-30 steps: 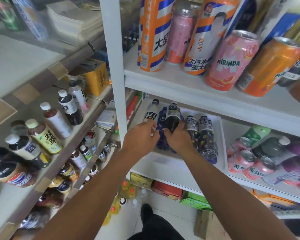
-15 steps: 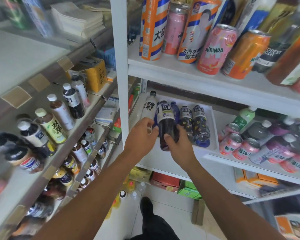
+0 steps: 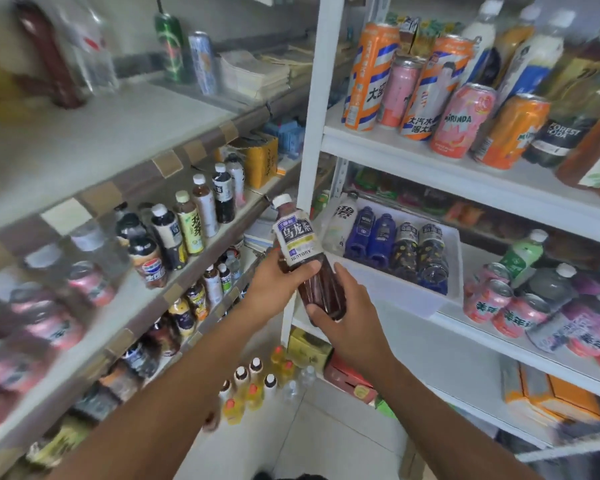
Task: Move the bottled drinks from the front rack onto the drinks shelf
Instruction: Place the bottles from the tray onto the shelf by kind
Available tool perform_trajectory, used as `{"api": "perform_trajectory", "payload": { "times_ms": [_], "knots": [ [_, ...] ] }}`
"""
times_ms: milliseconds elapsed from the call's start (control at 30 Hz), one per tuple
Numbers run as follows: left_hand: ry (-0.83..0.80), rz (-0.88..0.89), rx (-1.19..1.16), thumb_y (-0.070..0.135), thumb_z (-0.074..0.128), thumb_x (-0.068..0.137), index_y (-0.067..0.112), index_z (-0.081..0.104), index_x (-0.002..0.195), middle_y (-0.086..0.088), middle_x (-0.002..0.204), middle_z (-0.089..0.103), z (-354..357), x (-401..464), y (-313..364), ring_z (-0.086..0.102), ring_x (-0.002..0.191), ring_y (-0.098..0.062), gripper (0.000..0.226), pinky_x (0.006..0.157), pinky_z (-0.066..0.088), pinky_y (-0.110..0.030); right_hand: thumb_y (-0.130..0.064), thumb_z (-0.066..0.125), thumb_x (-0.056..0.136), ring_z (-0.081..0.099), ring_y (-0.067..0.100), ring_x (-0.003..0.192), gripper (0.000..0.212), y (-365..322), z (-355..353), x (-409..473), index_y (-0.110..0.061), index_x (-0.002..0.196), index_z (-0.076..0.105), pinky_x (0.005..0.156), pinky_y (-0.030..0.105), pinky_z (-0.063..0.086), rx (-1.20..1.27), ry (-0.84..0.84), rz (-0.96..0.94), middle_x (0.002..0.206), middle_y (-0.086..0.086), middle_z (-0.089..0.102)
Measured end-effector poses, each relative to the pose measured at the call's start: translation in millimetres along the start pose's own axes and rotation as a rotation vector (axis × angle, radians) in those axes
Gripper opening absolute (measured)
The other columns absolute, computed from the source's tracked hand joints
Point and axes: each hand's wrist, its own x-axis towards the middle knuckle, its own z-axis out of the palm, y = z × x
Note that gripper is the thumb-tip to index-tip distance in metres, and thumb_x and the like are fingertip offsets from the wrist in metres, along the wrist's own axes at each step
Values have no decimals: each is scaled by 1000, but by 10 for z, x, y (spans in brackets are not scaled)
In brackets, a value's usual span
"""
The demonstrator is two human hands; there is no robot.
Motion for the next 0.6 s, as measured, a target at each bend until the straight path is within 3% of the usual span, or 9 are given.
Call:
{"api": "perform_trajectory", "payload": {
  "times_ms": [67, 133, 233, 333, 400, 533, 600],
  "knots": [
    [69, 51, 0, 22, 78, 83, 16, 61, 112, 4, 94, 71, -120, -233, 59, 69, 80, 0, 34, 72, 55, -17, -42, 73, 84, 47, 1, 114, 74, -113, 52, -90, -41, 145, 31, 85, 5, 35, 19, -36, -76, 124, -17, 46],
    [136, 108, 34, 13, 75, 86, 17, 58, 110, 7, 91, 68, -238, -489, 142, 65, 71, 7, 29, 64, 50, -10, -40, 73, 83, 48, -1, 119, 73, -257, 104, -182, -38, 144, 34, 93, 11, 41, 56, -68, -164, 130, -18, 46],
    [194, 162, 38, 10, 75, 84, 22, 62, 107, 3, 97, 73, -447, -899, 244, 70, 87, -3, 29, 77, 54, -20, -39, 67, 87, 52, -5, 117, 61, -515, 162, -347, -33, 142, 41, 93, 18, 48, 171, -128, -219, 131, -17, 53],
    [289, 190, 18, 4, 72, 85, 21, 61, 107, 5, 92, 73, -660, -1375, 323, 69, 79, 0, 30, 67, 51, -13, -43, 67, 88, 55, -6, 114, 57, -796, 242, -519, -32, 139, 45, 89, 17, 48, 259, -234, -256, 128, -20, 56],
    [344, 199, -9, 5, 72, 85, 18, 62, 109, 1, 93, 74, -834, -1685, 355, 70, 82, -7, 29, 70, 53, -19, -47, 66, 85, 57, -3, 114, 60, -1009, 342, -651, -31, 138, 45, 92, 22, 50, 290, -296, -294, 127, -17, 58],
    [414, 213, -5, 36, 78, 72, 16, 62, 118, -3, 106, 74, -1248, -2219, 410, 70, 99, -19, 53, 87, 56, -37, -31, 72, 88, 61, -4, 106, 51, -1441, 610, -961, -33, 132, 47, 88, 22, 53, 368, -406, -337, 120, -14, 62],
    [430, 214, -19, 40, 77, 69, 19, 63, 117, -3, 109, 73, -1472, -2437, 457, 70, 102, -22, 54, 90, 55, -42, -31, 73, 87, 63, -4, 103, 53, -1649, 761, -1087, -30, 134, 48, 86, 22, 54, 384, -437, -355, 118, -14, 63]
  ]
}}
